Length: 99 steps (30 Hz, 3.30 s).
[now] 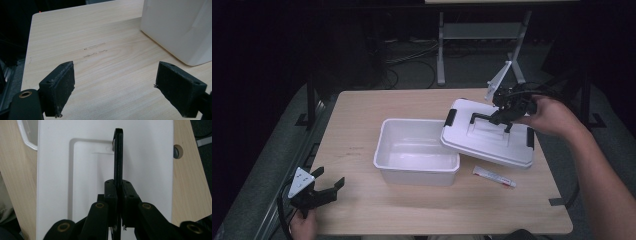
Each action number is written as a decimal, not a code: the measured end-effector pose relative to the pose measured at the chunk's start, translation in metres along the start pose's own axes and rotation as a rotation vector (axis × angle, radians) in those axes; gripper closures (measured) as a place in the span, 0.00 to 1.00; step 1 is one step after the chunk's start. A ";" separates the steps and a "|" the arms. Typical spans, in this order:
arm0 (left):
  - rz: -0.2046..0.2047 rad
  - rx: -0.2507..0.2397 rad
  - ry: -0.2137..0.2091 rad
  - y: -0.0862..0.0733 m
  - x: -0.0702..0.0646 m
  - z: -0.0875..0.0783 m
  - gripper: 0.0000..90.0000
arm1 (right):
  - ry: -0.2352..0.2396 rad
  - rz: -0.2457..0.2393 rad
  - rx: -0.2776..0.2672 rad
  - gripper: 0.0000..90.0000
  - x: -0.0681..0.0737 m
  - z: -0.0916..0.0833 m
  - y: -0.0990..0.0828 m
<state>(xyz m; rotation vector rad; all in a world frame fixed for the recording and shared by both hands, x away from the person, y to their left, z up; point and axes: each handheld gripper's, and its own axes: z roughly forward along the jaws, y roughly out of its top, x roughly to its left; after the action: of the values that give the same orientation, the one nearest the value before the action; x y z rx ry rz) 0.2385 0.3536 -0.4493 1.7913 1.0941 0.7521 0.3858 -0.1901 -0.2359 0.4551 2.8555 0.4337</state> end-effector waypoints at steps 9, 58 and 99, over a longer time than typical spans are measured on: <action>0.001 0.006 0.001 0.000 -0.001 0.001 0.17 | 0.005 0.036 -0.002 0.94 -0.009 0.005 -0.017; 0.004 0.003 0.004 0.000 0.000 0.000 0.17 | 0.042 0.160 0.070 0.94 -0.040 0.058 -0.072; 0.011 0.014 0.008 -0.001 -0.002 -0.001 0.17 | 0.071 0.228 0.106 0.93 -0.052 0.139 -0.101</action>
<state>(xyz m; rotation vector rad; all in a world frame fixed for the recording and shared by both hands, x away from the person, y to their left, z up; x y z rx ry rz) 0.2360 0.3525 -0.4502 1.8088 1.0978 0.7601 0.4426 -0.2642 -0.3891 0.8052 2.9158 0.3429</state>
